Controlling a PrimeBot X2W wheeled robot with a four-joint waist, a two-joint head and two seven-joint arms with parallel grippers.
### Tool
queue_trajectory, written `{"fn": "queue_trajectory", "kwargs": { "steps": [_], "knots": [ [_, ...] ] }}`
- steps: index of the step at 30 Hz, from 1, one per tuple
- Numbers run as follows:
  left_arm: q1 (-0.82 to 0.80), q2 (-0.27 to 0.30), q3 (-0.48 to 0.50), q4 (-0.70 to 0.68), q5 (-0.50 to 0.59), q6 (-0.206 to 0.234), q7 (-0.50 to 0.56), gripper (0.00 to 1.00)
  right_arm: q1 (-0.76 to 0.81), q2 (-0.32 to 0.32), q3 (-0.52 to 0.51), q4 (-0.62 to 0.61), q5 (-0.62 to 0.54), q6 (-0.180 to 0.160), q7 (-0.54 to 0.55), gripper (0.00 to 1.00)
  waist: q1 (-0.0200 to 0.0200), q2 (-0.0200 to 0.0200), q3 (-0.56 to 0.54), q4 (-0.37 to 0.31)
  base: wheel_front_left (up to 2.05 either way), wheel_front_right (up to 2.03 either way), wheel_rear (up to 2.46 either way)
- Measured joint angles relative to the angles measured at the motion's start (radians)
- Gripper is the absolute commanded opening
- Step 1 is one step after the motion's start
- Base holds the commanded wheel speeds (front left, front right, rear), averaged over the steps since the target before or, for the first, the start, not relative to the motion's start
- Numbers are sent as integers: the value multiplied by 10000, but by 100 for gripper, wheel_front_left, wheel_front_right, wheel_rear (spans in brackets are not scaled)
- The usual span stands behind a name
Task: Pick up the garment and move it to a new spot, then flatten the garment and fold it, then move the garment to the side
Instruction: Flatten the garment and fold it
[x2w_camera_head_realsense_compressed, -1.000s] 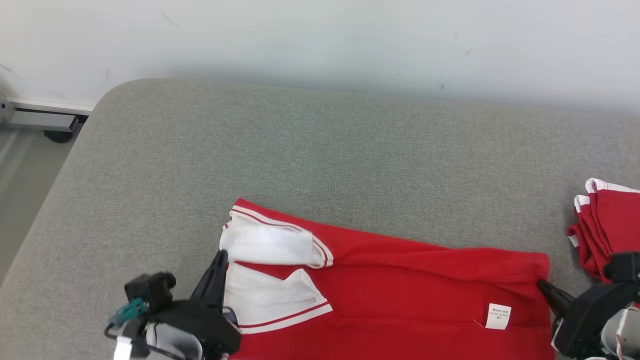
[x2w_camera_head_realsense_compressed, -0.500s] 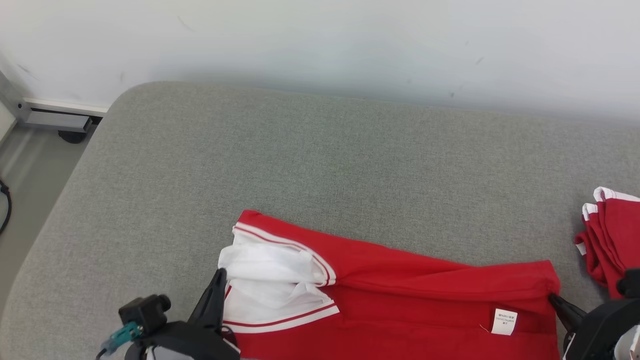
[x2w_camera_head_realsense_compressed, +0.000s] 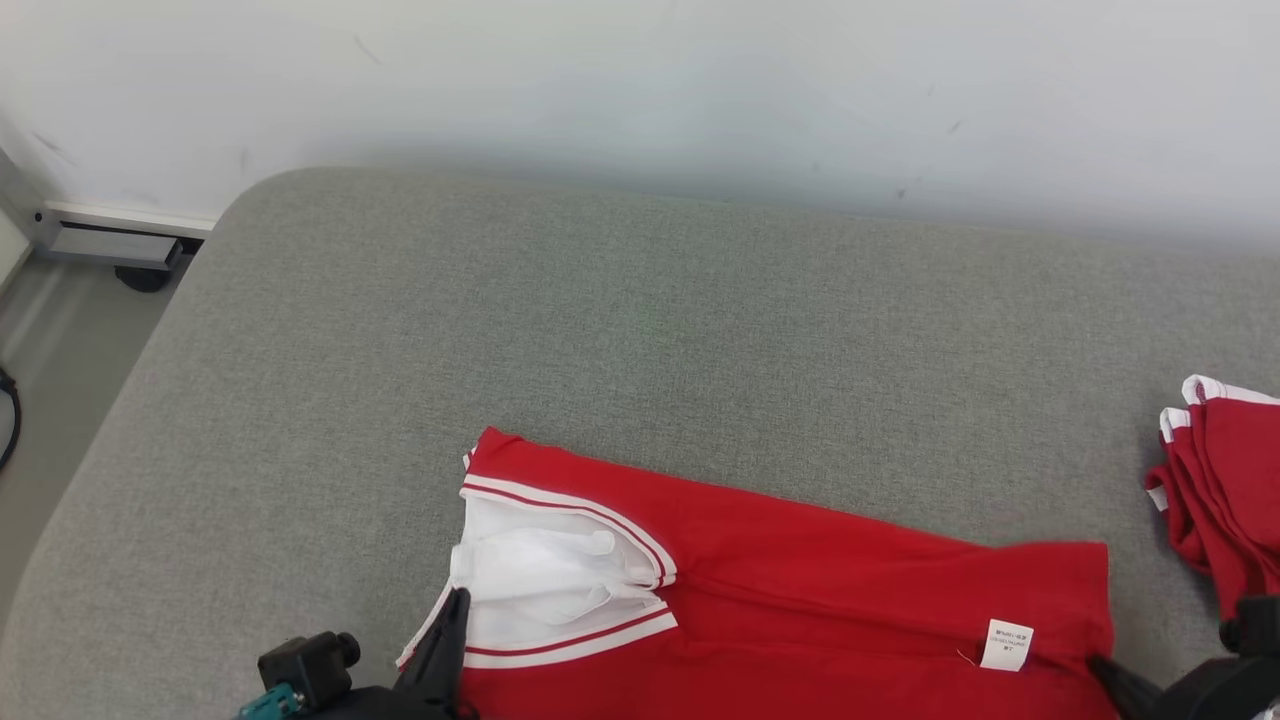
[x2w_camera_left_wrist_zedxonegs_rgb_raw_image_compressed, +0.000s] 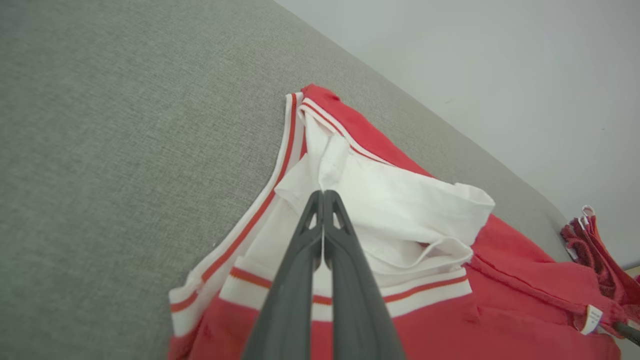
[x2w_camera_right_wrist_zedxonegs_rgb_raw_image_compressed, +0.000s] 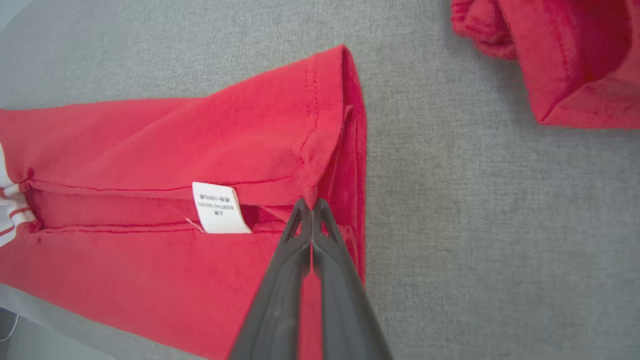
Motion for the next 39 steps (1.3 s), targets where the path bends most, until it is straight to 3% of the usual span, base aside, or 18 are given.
{"fn": "queue_trajectory", "kwargs": {
  "steps": [6,7,8,9,10,11,12,19,26,34,39],
  "knots": [
    [73,12,-107,50,12,33,180,0,442,8,42,-75,2,-10,75,0,0,0,-7,-27,0,0,0],
    [75,12,-107,69,12,75,192,4,442,8,36,-104,2,-40,75,0,-1,0,-10,-32,0,0,0],
    [77,13,-107,86,12,102,230,25,444,8,29,-127,0,-54,75,0,0,0,-13,-37,0,0,0],
    [83,17,-111,98,15,109,230,92,454,4,31,-136,0,-71,77,0,-1,1,-16,-44,0,0,0],
    [86,15,-102,111,17,178,240,100,477,4,40,-146,0,-79,82,0,0,0,-18,-51,0,0,0],
    [86,25,-100,138,23,255,244,100,517,4,59,-157,-2,-79,82,16,0,0,-21,-59,0,0,0],
    [86,46,-100,161,56,282,284,100,568,8,65,-161,-6,-90,81,100,0,0,-23,-68,0,0,0],
    [88,349,138,355,199,761,314,100,608,-19,44,-17,-370,-270,48,100,0,0,-63,-119,0,0,0],
    [82,662,546,69,389,1275,-8,100,840,-38,-403,-92,-825,-464,-727,100,0,0,-277,-90,0,0,0],
    [51,803,744,-1185,1260,1768,-249,100,792,717,-976,-830,-1218,-621,-2558,100,0,0,-600,-64,0,0,0],
    [55,888,527,-1741,1822,1783,-261,100,625,1300,-920,-1131,-1453,-623,-3590,100,-1,0,-867,-146,0,0,0]
  ]
}}
